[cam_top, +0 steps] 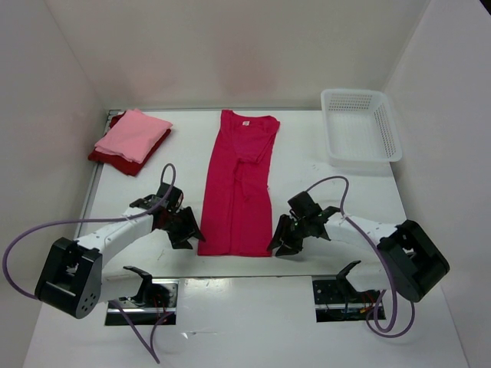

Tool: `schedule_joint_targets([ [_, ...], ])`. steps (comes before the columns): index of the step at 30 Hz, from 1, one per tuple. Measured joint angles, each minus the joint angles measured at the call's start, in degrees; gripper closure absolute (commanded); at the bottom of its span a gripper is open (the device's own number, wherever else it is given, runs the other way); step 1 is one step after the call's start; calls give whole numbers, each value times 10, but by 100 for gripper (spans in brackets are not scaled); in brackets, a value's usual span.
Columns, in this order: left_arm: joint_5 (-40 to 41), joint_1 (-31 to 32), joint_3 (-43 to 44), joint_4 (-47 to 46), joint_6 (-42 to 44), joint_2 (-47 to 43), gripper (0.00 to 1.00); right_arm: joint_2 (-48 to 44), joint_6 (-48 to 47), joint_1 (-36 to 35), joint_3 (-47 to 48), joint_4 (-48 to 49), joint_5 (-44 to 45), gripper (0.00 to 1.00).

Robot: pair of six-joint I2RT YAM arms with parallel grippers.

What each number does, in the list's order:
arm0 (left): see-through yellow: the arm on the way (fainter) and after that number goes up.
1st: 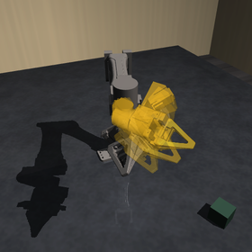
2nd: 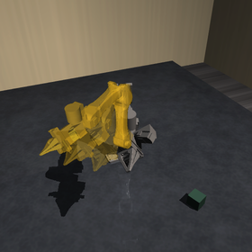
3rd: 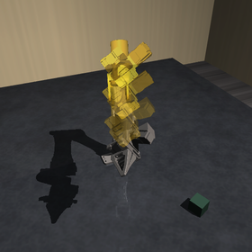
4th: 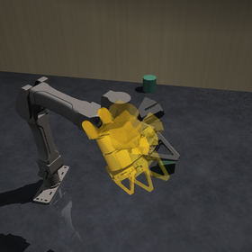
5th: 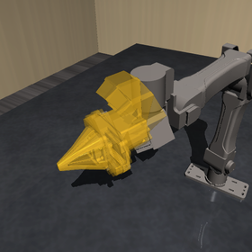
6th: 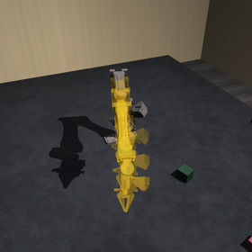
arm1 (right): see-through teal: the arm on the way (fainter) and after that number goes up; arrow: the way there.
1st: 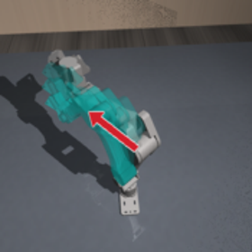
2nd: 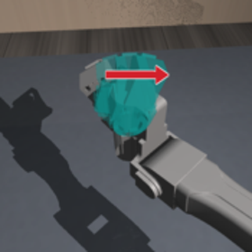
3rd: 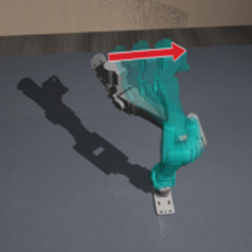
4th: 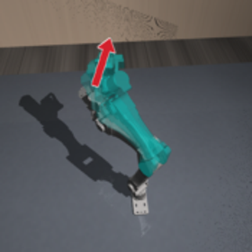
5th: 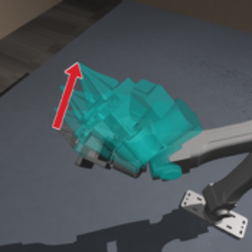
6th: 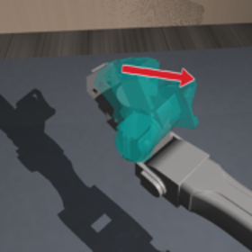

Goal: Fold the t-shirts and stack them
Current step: Grab the bottom of the folded rectangular tshirt with both arms

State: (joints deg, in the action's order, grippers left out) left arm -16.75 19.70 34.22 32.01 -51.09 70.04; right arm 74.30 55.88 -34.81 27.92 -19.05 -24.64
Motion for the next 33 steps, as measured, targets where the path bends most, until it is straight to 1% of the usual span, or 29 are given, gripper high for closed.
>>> schedule_joint_targets([
  [7, -14, -11, -43, -29, -23, 8, 54, 20, -2, 0, 0, 26, 0, 57],
  [8, -18, -12, -46, -38, -25, 11, 55, 24, -4, 0, 1, 28, 0, 59],
  [9, -22, -13, -49, -47, -29, 15, 60, 27, -7, 0, 2, 29, 0, 61],
  [10, -26, -13, -50, -55, -32, 19, 62, 30, -9, 0, 2, 30, 0, 62],
  [12, -31, -13, -50, -67, -31, 24, 64, 32, -13, 0, 2, 30, 1, 67],
  [14, -35, -13, -52, -73, -31, 23, 65, 32, -16, 0, 3, 32, 2, 69],
  [16, -37, -13, -54, -76, -31, 23, 59, 33, -17, 0, 4, 33, 2, 69],
  [19, -45, -13, -55, -80, -29, 23, 59, 45, -20, -1, 12, 33, 2, 69],
  [20, -48, -13, -56, -82, -29, 23, 65, 50, -23, -1, 16, 34, 2, 74],
  [22, -53, -13, -58, -88, -28, 23, 75, 56, -30, -1, 20, 35, 2, 83],
  [23, -56, -13, -61, -91, -28, 23, 81, 59, -31, -1, 21, 35, 2, 91],
  [24, -57, -12, -63, -92, -27, 22, 93, 60, -32, -1, 22, 35, 2, 94],
  [25, -59, -12, -65, -91, -27, 20, 97, 62, -34, -2, 22, 34, 2, 96],
  [26, -61, -12, -66, -90, -26, 17, 100, 63, -34, -5, 23, 33, 2, 99],
  [30, -79, -4, -67, -75, -16, 0, 100, 60, -34, -34, 29, 18, -2, 100],
  [33, -102, -3, -58, -38, -1, -5, 100, 28, -35, -50, 30, -19, -8, 100],
])
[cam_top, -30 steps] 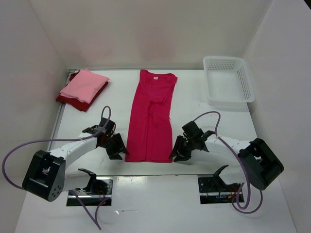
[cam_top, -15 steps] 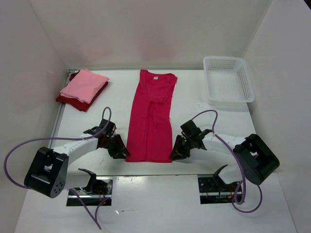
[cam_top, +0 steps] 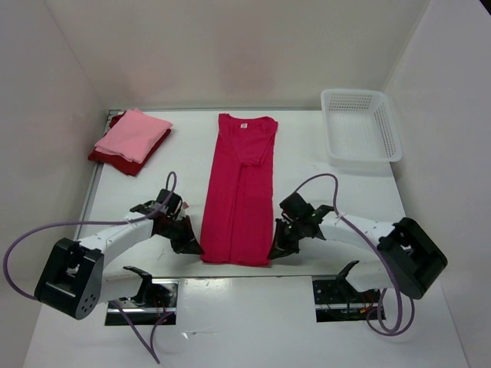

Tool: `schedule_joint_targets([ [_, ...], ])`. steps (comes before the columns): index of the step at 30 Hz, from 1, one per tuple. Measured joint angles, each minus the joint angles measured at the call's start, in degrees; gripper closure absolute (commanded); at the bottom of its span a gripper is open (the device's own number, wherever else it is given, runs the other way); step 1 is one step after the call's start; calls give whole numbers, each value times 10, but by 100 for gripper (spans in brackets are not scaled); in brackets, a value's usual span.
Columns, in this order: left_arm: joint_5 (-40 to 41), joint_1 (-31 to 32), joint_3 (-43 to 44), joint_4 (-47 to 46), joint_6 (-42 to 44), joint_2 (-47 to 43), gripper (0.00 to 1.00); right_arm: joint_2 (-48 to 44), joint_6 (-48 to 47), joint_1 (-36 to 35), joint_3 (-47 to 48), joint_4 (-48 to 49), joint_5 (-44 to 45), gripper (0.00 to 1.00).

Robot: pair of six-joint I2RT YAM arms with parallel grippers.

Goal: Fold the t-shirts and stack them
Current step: Grab the bottom of the folded rectangular tshirt with both arms, then fold the folded rectangular tshirt in 1/3 of the way

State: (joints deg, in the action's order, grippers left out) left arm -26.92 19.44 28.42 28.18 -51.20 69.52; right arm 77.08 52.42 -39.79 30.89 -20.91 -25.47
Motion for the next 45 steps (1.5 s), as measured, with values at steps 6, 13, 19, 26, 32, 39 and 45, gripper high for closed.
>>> schedule_joint_targets([
  [6, -14, -1, 157, 88, 39, 47, 100, -40, -43, 58, 90, -104, -9, 100],
  [13, -28, -89, 288, 26, 61, 117, 100, 36, -132, 201, 245, -128, -5, 100],
  [19, 0, -108, 379, -2, 75, 251, 100, 162, -178, 224, 345, -119, 9, 100],
  [26, 25, -107, 476, -35, 76, 349, 100, 277, -209, 243, 444, -106, 24, 100],
  [32, 45, -107, 570, -64, 76, 421, 99, 346, -217, 271, 516, -83, 29, 100],
  [39, 49, -107, 628, -94, 75, 523, 72, 428, -221, 284, 558, -73, 37, 85],
  [45, 55, -108, 597, -121, 70, 503, 63, 428, -223, 285, 563, -74, 40, 58],
])
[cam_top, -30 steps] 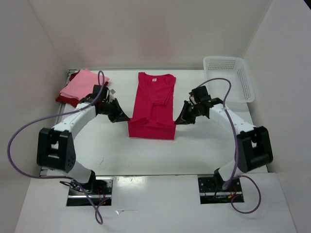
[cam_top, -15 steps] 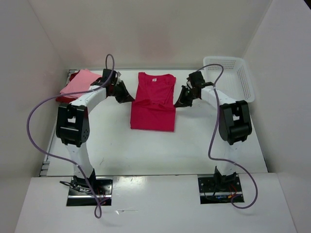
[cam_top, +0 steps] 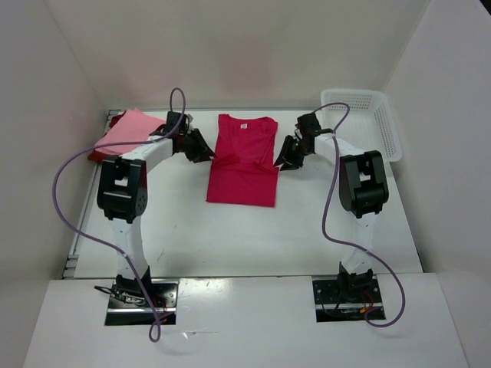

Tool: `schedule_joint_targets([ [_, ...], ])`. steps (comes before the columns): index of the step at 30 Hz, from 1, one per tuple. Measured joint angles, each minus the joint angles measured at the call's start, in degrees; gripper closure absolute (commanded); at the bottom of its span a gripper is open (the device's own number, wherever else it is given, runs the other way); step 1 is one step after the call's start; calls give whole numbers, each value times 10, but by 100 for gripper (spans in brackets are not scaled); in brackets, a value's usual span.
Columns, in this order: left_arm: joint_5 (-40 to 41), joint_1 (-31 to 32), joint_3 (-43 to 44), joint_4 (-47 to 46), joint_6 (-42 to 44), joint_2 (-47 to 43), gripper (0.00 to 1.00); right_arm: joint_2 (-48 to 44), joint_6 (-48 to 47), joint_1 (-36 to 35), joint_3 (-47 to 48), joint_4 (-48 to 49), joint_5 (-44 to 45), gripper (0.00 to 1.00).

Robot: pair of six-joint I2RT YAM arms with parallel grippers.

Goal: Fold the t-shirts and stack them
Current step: Fold the folded rectangular tshirt in 1/3 of the way

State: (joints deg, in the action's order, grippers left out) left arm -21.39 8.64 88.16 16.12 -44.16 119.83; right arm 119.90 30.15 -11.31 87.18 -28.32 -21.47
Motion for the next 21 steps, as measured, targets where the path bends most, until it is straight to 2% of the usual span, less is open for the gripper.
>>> schedule_joint_targets([
  [4, -3, 0, -83, -41, -12, -98, 64, -54, 0, 0, -23, 0, 12, 54],
  [5, -3, 2, -107, -48, -14, -126, 64, -76, 0, 0, -34, 1, 14, 58],
  [6, -3, 7, -132, -56, -17, -155, 65, -105, 0, -3, -50, 1, 16, 81],
  [7, -4, 15, -152, -63, -23, -176, 65, -128, -5, -6, -63, 1, 17, 92],
  [8, -4, 26, -173, -76, -26, -194, 65, -145, -3, -10, -72, 2, 20, 99],
  [11, -9, 67, -224, -95, -29, -215, 67, -170, 0, -53, -88, 7, 23, 100],
  [14, -13, 96, -254, -97, -29, -196, 67, -149, 3, -120, -97, 21, 22, 100],
  [17, -8, 94, -263, -98, -28, -165, 67, -121, 9, -169, -118, 29, 17, 100],
  [21, 13, 87, -285, -96, -27, -145, 69, -94, 16, -174, -146, 31, 33, 100],
])
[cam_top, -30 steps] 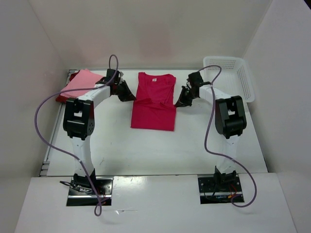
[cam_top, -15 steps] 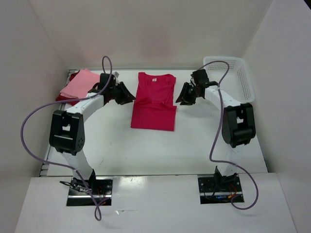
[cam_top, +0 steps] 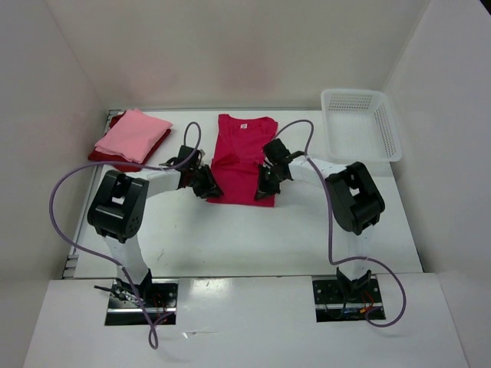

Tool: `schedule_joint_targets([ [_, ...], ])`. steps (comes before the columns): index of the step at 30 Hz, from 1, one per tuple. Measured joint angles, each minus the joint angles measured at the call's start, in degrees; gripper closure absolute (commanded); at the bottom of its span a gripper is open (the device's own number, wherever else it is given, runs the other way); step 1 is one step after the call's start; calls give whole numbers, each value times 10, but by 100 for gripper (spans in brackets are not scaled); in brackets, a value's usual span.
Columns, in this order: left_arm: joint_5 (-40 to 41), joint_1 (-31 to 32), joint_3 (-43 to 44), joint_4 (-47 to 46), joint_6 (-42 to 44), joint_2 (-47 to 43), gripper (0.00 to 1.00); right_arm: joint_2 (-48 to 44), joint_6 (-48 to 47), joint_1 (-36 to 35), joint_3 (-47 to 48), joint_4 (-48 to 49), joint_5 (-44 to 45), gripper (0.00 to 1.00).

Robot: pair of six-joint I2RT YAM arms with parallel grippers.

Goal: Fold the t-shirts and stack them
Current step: Fold the folded rectangular tshirt in 1/3 of the way

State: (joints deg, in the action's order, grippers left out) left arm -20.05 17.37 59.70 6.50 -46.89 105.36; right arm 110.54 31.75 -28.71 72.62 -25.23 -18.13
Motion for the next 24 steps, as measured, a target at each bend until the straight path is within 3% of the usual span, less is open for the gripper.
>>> schedule_joint_targets([
  [10, -21, -3, -140, -57, -19, -78, 70, -47, 34, 9, -119, 62, 1, 100],
  [16, -19, -1, -223, 12, -26, -184, 68, -105, 49, -7, -191, 65, -10, 100],
  [20, 11, -1, -225, 96, -12, -243, 66, -138, 44, -10, -200, 1, 3, 95],
  [24, 15, -1, -175, 129, -9, -256, 66, -139, 36, -10, -144, -43, 3, 95],
])
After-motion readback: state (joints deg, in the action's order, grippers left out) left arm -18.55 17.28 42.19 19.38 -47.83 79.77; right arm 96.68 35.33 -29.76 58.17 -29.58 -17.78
